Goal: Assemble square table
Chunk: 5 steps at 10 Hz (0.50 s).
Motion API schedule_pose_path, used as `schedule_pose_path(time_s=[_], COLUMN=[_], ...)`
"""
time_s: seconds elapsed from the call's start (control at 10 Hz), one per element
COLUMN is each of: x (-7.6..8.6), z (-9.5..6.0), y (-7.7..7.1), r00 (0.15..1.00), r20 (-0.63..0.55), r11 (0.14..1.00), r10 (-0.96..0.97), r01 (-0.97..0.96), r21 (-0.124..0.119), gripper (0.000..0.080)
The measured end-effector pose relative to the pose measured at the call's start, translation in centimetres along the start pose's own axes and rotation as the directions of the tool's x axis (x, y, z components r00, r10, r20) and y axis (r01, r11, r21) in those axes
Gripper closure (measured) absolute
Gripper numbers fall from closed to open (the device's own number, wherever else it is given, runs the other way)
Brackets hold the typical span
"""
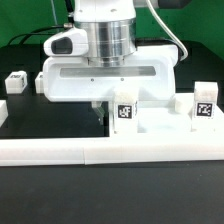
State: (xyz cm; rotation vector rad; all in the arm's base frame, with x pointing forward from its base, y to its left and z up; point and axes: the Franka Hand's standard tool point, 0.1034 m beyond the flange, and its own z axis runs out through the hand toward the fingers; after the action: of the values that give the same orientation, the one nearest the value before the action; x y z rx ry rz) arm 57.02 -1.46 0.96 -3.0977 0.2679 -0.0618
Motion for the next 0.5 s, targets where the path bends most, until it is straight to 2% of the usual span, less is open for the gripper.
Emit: schedule_pose_path(time_s=[0.4, 0.5], x=[-0.1, -0.7], z=[0.0, -0.1], y=[0.1, 1.3], r00=[1.0, 0.994], r20=[0.0, 0.001], r11=[1.0, 0.994], r10=[-0.027, -0.113], r01=[0.027, 0.113], r21=[0.0, 0.0], gripper=[0.0731, 0.0736])
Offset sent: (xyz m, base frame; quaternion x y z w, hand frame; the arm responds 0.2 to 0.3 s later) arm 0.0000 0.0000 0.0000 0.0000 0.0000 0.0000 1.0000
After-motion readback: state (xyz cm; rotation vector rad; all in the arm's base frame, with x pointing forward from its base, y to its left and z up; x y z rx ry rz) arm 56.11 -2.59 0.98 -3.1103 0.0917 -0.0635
